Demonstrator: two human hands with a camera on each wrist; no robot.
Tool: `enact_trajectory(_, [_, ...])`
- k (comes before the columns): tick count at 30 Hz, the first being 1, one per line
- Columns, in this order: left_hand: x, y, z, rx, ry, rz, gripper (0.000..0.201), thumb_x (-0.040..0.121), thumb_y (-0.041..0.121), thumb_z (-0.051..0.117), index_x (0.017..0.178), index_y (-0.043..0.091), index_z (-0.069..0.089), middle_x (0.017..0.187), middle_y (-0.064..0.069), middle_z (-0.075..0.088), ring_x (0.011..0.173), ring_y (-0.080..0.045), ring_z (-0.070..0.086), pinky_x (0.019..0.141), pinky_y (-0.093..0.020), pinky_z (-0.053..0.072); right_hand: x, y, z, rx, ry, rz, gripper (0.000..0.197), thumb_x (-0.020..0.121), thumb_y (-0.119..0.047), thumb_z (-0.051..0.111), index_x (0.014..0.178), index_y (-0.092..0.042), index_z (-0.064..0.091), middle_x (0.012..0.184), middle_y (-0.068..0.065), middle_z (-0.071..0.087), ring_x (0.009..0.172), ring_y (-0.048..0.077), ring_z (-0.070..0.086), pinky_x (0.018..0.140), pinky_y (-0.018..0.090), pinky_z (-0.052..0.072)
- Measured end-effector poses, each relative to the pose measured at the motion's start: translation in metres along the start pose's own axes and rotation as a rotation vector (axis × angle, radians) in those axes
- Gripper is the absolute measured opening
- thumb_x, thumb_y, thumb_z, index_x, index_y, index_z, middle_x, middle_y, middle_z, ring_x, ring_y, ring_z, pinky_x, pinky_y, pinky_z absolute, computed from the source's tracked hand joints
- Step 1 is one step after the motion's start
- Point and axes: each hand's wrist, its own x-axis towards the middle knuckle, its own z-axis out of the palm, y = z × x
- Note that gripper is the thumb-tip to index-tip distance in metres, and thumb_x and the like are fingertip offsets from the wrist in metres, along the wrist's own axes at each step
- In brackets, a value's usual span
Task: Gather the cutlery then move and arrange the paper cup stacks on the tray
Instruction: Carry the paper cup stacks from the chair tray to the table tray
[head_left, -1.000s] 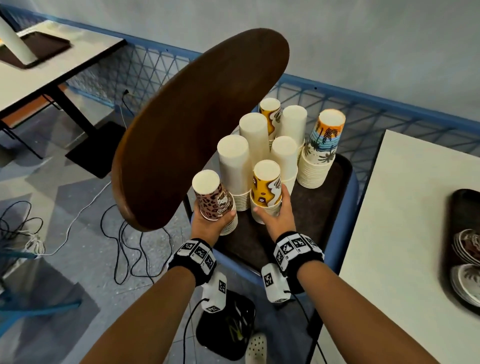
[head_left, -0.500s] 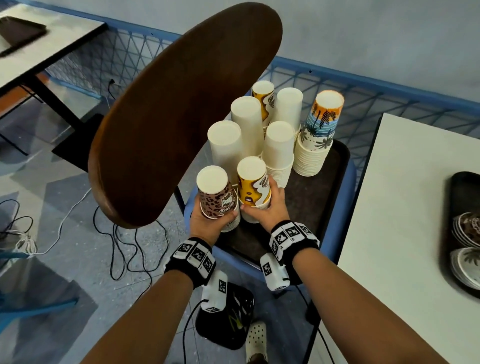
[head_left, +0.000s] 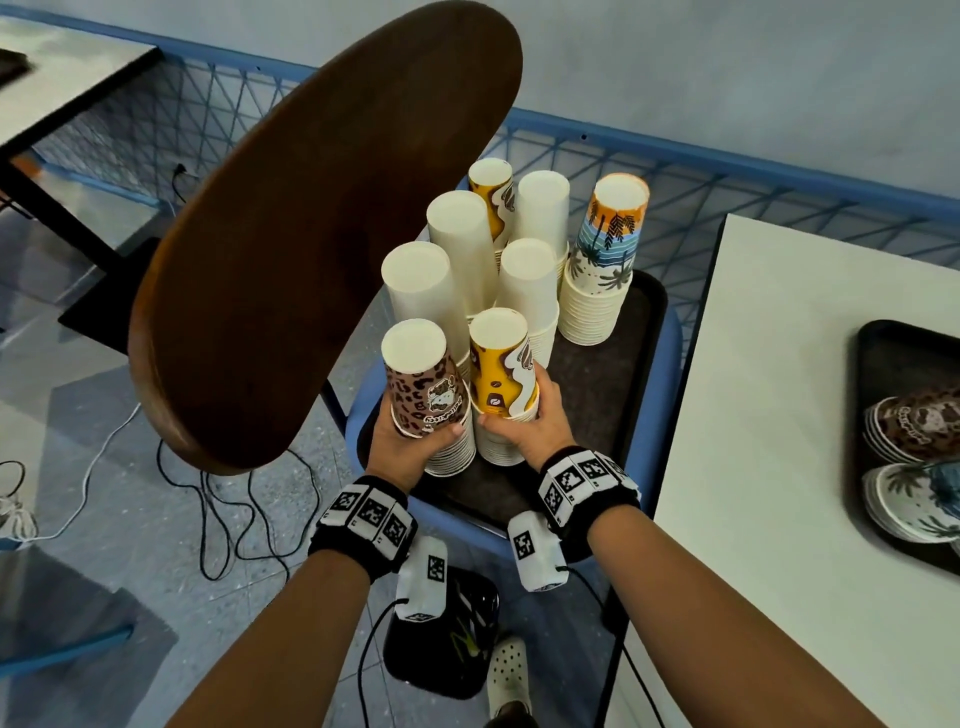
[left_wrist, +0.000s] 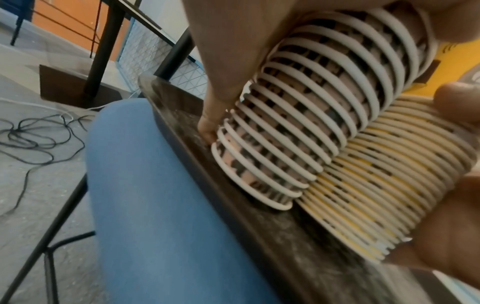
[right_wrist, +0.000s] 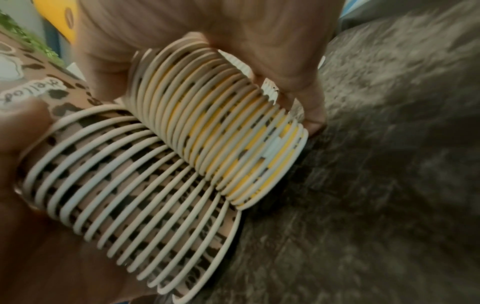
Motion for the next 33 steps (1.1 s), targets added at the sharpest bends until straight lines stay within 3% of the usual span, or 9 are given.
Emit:
enact_trajectory(4, [0.000, -0.004, -0.004, 0.038, -0.083, -0.025, 0.091, 0.046, 0.014, 0.081, 0.127, -0.005, 0.042, 0.118, -0.011, 0.056, 0.093, 0.012, 0.061, 0.082, -0.007, 0.048, -0.001, -0.001, -0.006, -0.033, -0.028, 0.004, 0.090, 0.056, -0.003, 0.085, 0.128, -0.031, 0.040, 0.122, 0.001, 0.034, 0.123, 0.023, 0.043, 0.108, 0.046, 0.038])
enact_trajectory(7, [-0.005, -0.004, -0.005, 0.035, -0.104, -0.047, 0.103, 0.041, 0.028, 0.081, 0.129, -0.007, 0.040, 0.119, -0.012, 0.056, 0.098, 0.006, 0.061, 0.084, -0.009, 0.048, -0.005, -0.002, -0.009, -0.040, -0.022, -0.001, 0.089, 0.055, -0.004, 0.085, 0.126, -0.033, 0.040, 0.123, -0.001, 0.034, 0.122, 0.020, 0.042, 0.108, 0.045, 0.038])
enact_trajectory(12, [-0.008, 0.000, 0.000, 0.032, -0.081, -0.057, 0.105, 0.042, 0.027, 0.080, 0.132, -0.005, 0.037, 0.125, -0.015, 0.055, 0.108, -0.007, 0.057, 0.089, -0.012, 0.048, -0.012, -0.003, -0.002, -0.016, -0.024, 0.000, 0.097, 0.042, -0.027, 0.088, 0.127, -0.037, 0.041, 0.133, 0.006, 0.042, 0.123, 0.022, 0.048, 0.104, 0.045, 0.043])
enact_trajectory(17, [-0.007, 0.003, 0.005, 0.020, -0.067, -0.076, 0.106, 0.040, 0.030, 0.081, 0.132, -0.003, 0.039, 0.126, -0.016, 0.056, 0.112, -0.021, 0.057, 0.095, -0.025, 0.049, -0.011, -0.007, -0.007, 0.151, -0.061, 0.011, 0.084, 0.060, 0.014, 0.075, 0.129, -0.017, 0.039, 0.129, 0.018, 0.053, 0.114, 0.023, 0.054, 0.096, 0.034, 0.048])
enact_trajectory(21, [-0.003, 0.001, 0.008, 0.046, -0.109, -0.085, 0.098, 0.043, 0.022, 0.083, 0.129, -0.002, 0.042, 0.122, -0.011, 0.058, 0.105, -0.010, 0.058, 0.086, -0.013, 0.050, -0.009, -0.007, -0.014, 0.166, -0.004, -0.008, 0.091, 0.053, 0.003, 0.082, 0.132, -0.013, 0.039, 0.129, 0.016, 0.054, 0.116, 0.023, 0.055, 0.096, 0.034, 0.048])
enact_trajectory(24, [-0.002, 0.002, 0.015, 0.111, -0.188, -0.086, 0.079, 0.058, -0.010, 0.079, 0.125, 0.008, 0.043, 0.121, -0.008, 0.056, 0.105, -0.010, 0.056, 0.083, -0.006, 0.048, -0.006, -0.005, -0.025, 0.156, 0.075, -0.032, 0.086, 0.056, 0.006, 0.080, 0.127, -0.021, 0.040, 0.127, 0.011, 0.055, 0.109, 0.015, 0.056, 0.088, 0.018, 0.050])
enact_trajectory(28, [0.000, -0.001, 0.014, 0.133, -0.184, -0.076, 0.081, 0.060, -0.015, 0.076, 0.130, 0.003, 0.040, 0.121, -0.006, 0.055, 0.110, -0.015, 0.054, 0.087, -0.008, 0.047, -0.005, -0.011, -0.040, 0.048, 0.032, -0.062, 0.096, 0.062, 0.007, 0.078, 0.139, -0.019, 0.028, 0.128, -0.001, 0.051, 0.114, 0.008, 0.050, 0.085, 0.002, 0.043])
enact_trajectory(31, [0.001, -0.002, 0.009, 0.137, -0.163, -0.077, 0.084, 0.060, -0.013, 0.077, 0.133, 0.001, 0.039, 0.124, -0.007, 0.055, 0.113, -0.016, 0.053, 0.095, -0.016, 0.046, -0.015, -0.012, -0.045, -0.207, 0.111, 0.046, 0.097, 0.061, -0.009, 0.083, 0.140, -0.011, 0.026, 0.133, 0.003, 0.047, 0.120, 0.014, 0.047, 0.097, 0.015, 0.039])
enact_trajectory(33, [0.001, -0.002, 0.007, 0.143, -0.168, -0.084, 0.085, 0.059, -0.012, 0.078, 0.134, 0.001, 0.038, 0.127, -0.009, 0.055, 0.116, -0.018, 0.053, 0.094, -0.014, 0.046, -0.030, -0.011, -0.047, -0.426, 0.214, 0.171, 0.072, 0.066, -0.023, 0.081, 0.122, -0.007, 0.040, 0.125, 0.011, 0.050, 0.108, 0.021, 0.052, 0.088, 0.026, 0.041])
